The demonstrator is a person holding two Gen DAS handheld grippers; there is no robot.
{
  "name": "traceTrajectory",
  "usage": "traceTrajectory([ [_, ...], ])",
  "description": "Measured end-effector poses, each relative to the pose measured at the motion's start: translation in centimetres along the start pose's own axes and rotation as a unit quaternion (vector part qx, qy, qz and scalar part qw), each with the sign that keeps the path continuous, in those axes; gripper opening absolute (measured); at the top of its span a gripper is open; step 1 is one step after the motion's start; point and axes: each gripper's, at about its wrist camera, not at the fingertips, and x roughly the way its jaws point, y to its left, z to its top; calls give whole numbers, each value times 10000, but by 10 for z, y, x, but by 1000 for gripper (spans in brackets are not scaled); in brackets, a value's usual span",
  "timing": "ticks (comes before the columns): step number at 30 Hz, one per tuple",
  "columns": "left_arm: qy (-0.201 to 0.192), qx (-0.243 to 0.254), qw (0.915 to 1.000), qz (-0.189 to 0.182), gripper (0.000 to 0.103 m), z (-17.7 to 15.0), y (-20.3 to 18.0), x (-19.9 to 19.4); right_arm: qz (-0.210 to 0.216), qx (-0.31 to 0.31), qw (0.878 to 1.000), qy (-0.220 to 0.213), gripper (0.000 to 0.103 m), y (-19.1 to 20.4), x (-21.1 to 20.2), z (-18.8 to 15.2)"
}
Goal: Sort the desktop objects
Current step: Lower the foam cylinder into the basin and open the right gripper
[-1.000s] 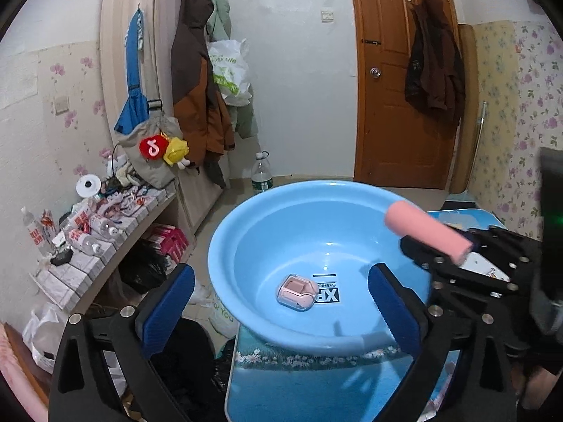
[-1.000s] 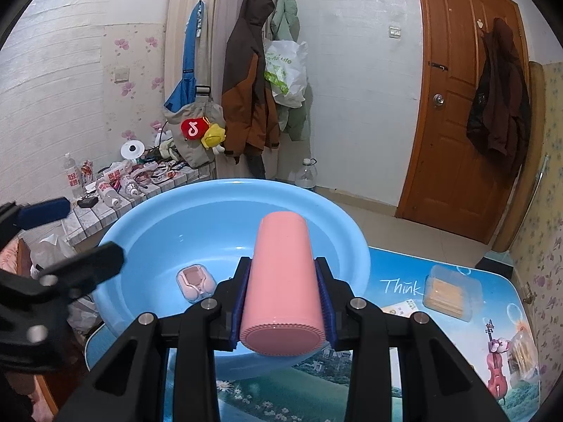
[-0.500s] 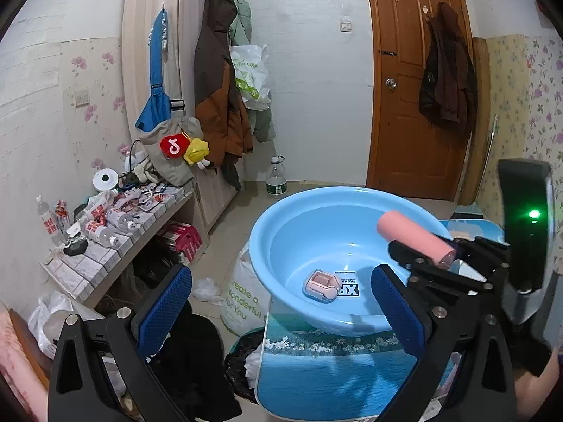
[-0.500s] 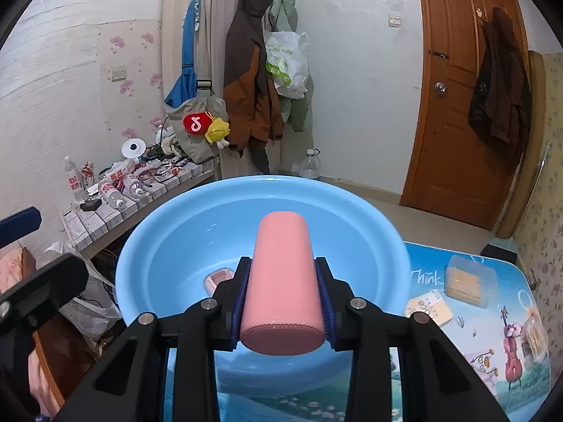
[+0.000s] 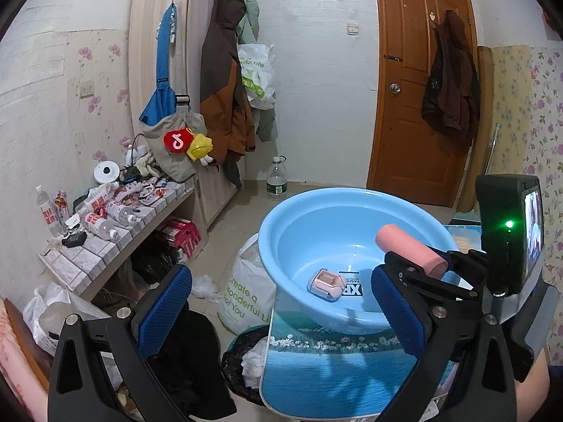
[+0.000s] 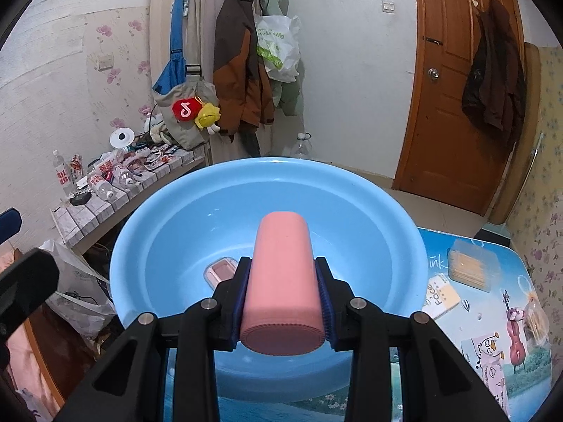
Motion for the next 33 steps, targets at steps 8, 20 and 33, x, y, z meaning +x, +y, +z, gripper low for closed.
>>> traceTrajectory([
  [8,77,-31,10000,29,103,-2,0,5,-217,93,9997,41,52,-9,1,1],
  [20,84,-3,10000,29,103,-2,-2,7,-124,62,9999,-33,52,-15,-8,-1],
  [33,78,48,9999,72,103,0,-6,4,-122,104,9998,-108,52,-19,-21,-6],
])
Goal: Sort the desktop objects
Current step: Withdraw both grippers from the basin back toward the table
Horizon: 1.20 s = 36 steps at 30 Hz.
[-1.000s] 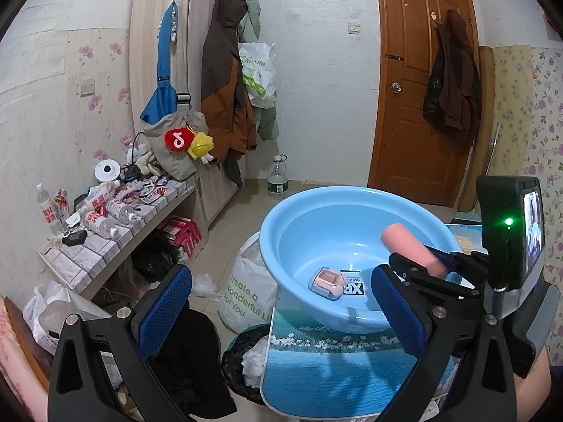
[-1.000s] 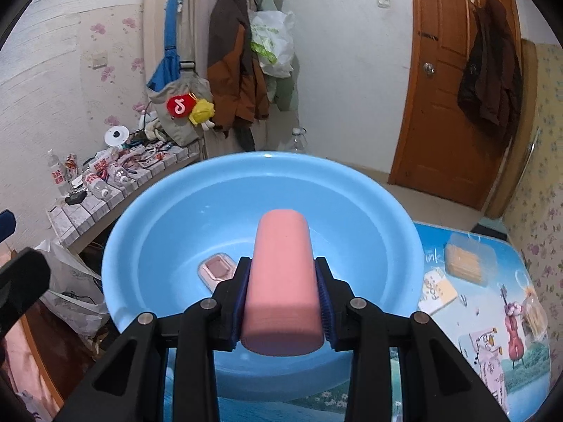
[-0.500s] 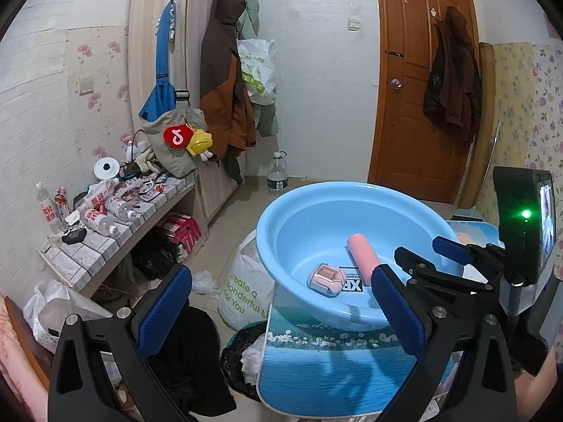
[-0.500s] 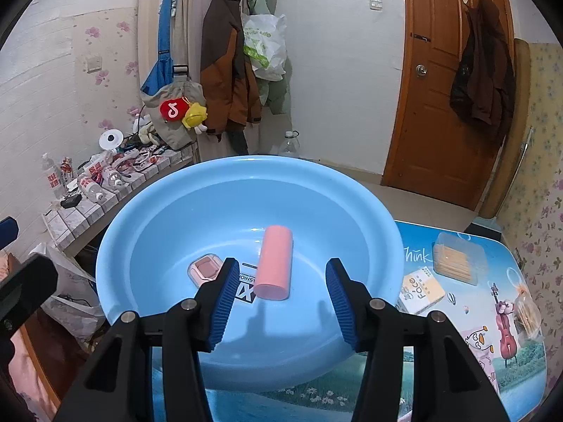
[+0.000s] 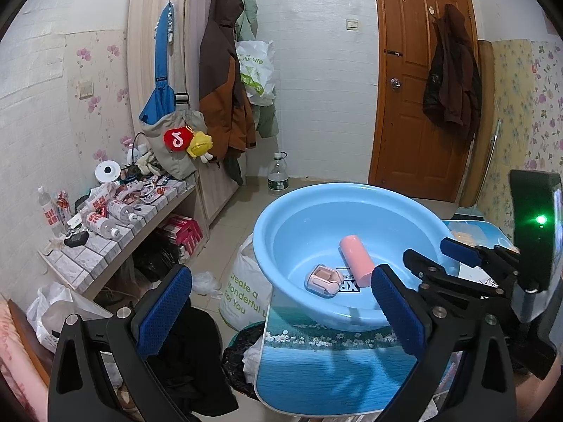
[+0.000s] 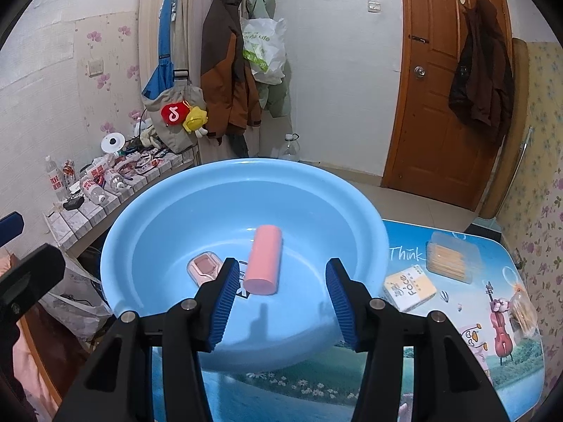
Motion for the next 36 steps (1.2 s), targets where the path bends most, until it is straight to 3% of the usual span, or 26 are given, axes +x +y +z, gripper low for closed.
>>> traceTrajectory([
  [4,12,-8,10000,16,103,0,-4,-3,44,70,10000,-45,56,-6,-11,-3],
  [7,14,27,10000,11,103,0,-9,-6,55,117,9998,-140,82,-13,-21,-5],
  [8,11,45,10000,10,103,1,-11,-7,32,131,9997,-205,83,-16,-27,-7],
  [16,16,156,9999,-2,103,1,-35,-13,-152,141,9990,-386,83,-46,-60,-20],
  [19,77,81,9999,-10,103,0,-43,-13,-227,135,9989,-376,88,-64,-72,-31],
  [26,198,164,9995,-192,103,-9,-80,-13,-466,468,9972,-336,95,-126,-99,-66],
  [36,507,340,9975,-369,103,-35,-143,-10,-772,875,9929,-222,95,-196,-127,-115],
])
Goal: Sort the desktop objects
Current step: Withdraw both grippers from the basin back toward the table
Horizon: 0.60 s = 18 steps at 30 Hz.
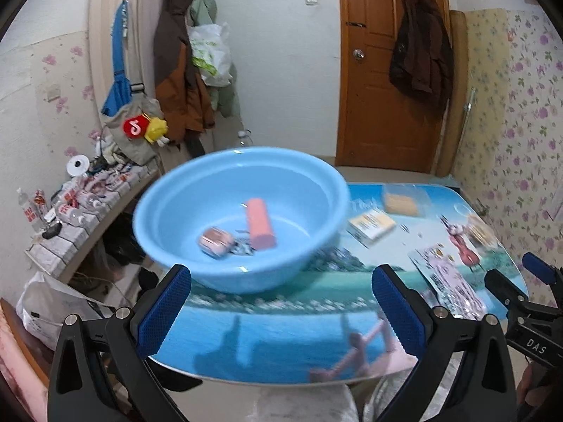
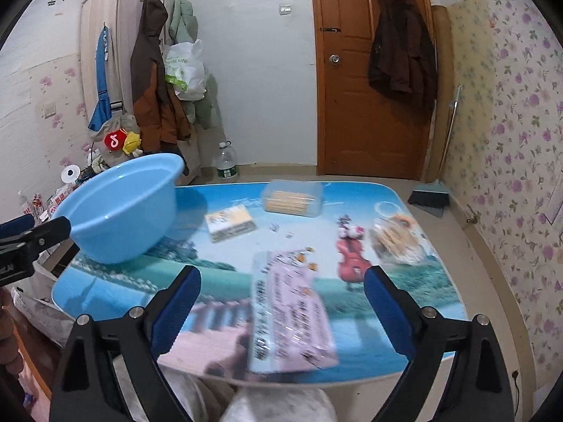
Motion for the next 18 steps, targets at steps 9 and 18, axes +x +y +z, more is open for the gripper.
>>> traceTrajectory([
  [9,-3,272,9995,-189,103,-3,-31,-2,-116,207,9997,65,95,-25,-7,-12],
  [18,50,300,9993,-225,103,-4,-37,-2,-92,252,9996,71,95,-30,-7,-14],
])
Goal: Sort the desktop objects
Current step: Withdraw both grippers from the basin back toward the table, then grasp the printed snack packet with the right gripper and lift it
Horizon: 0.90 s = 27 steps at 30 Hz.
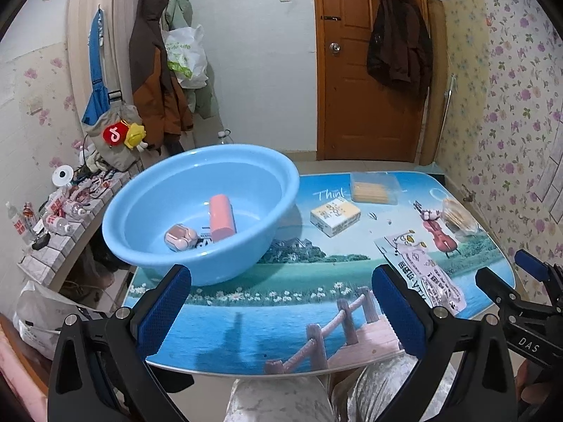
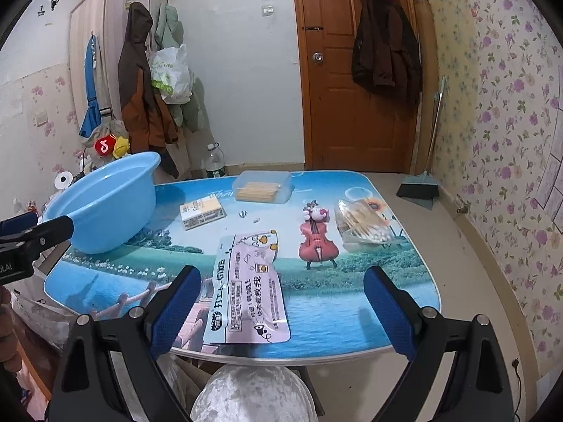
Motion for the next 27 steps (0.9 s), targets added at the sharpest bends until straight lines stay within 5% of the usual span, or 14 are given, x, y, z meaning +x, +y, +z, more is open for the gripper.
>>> traceTrajectory([
  [27,345,56,9992,-207,103,-14,-7,26,360,-320,9982,365,95,33,43,-25],
])
